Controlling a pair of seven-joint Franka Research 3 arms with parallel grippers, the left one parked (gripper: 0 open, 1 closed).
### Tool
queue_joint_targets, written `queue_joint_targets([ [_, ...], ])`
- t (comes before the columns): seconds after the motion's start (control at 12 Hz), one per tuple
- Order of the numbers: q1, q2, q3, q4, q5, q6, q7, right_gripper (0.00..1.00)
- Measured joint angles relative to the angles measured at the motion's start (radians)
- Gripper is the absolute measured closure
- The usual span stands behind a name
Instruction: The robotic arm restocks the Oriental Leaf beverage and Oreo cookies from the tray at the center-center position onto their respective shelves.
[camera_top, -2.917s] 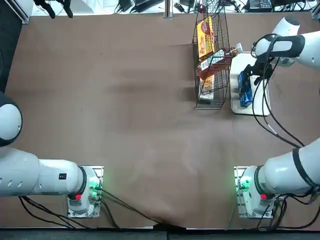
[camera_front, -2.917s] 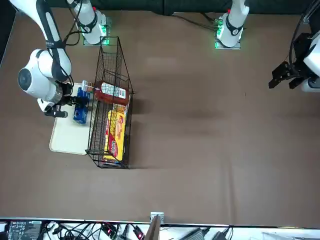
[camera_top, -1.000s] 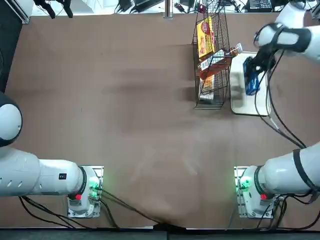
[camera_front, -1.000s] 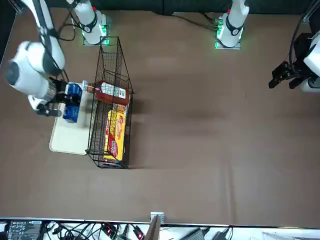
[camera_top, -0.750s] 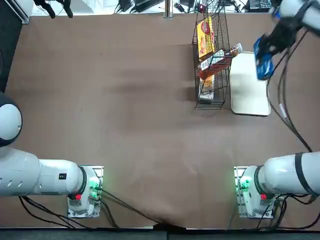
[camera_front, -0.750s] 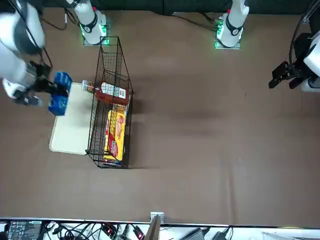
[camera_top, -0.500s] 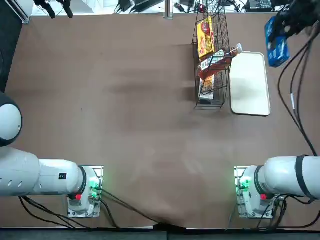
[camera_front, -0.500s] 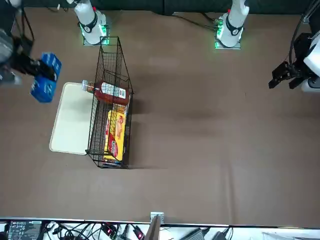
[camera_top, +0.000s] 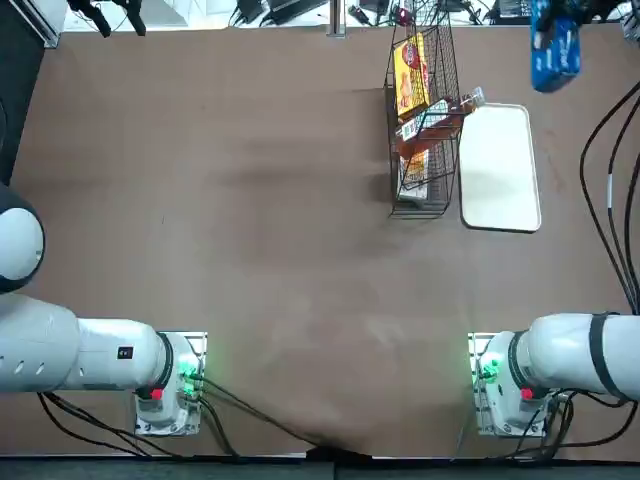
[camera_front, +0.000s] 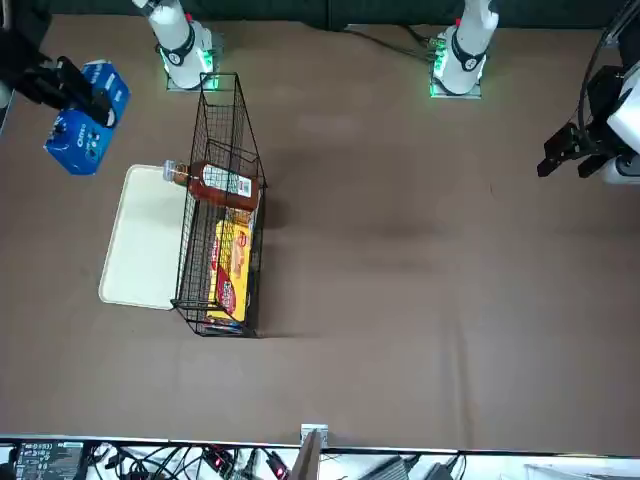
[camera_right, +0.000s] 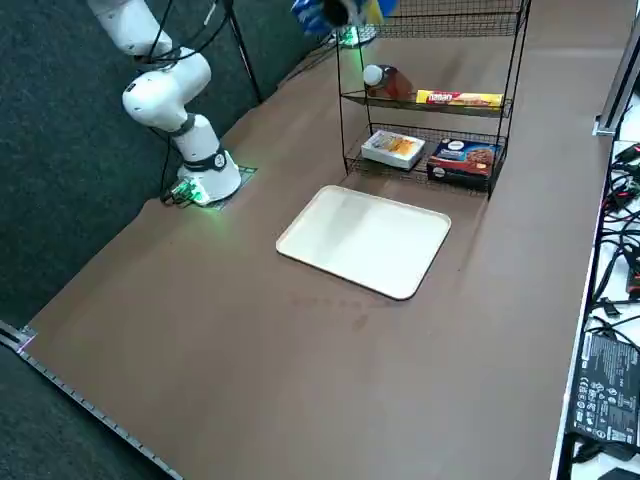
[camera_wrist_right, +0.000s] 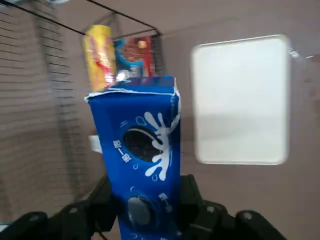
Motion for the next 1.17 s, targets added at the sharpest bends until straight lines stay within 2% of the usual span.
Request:
queue_joint_targets([
  [0.33,0.016,0.031,0.041,0.033,0.130,0.001,0.143,0.39],
  [0.75,0.023,0.072,0.043,0.040,0.254,0.036,0.155,0.38],
  [1.17,0.145,0.150,0.046,0.041,0.267,0.158,0.217,0.37],
])
